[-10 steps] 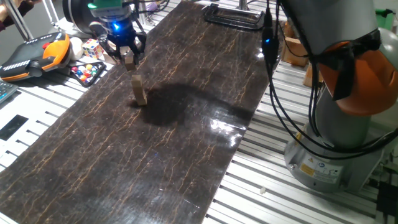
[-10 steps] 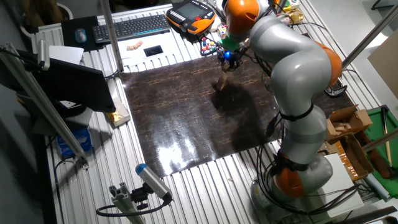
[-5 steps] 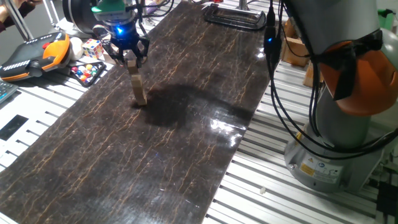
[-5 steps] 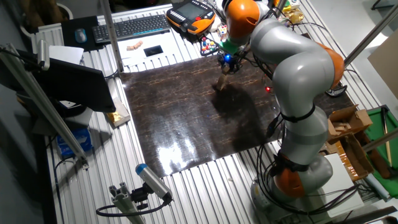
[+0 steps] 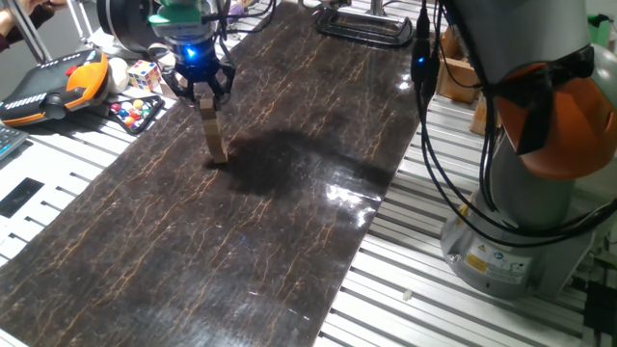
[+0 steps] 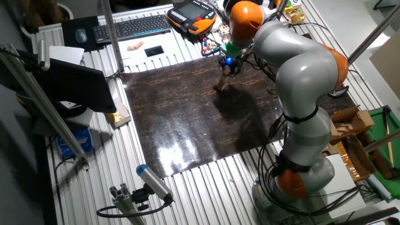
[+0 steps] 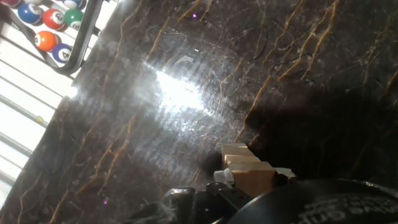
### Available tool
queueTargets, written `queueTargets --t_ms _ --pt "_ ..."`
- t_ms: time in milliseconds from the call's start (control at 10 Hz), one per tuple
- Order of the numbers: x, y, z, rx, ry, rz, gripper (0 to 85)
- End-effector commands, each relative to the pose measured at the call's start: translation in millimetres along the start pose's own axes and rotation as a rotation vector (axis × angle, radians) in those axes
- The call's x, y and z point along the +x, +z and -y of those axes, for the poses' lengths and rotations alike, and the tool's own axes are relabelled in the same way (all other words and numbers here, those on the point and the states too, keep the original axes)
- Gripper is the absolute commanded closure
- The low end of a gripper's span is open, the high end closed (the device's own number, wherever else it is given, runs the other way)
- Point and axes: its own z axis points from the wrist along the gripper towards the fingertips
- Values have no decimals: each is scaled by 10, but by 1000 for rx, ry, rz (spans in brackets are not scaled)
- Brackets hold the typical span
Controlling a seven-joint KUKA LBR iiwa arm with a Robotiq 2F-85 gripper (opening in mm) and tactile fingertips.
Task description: Stack the blocks in a vertical line of five
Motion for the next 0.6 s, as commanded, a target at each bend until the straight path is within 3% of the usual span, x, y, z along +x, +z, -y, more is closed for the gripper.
queueTargets --t_ms 0,500 --pt "4 6 2 0 -3 0 840" --pt "19 51 9 -16 -6 4 840"
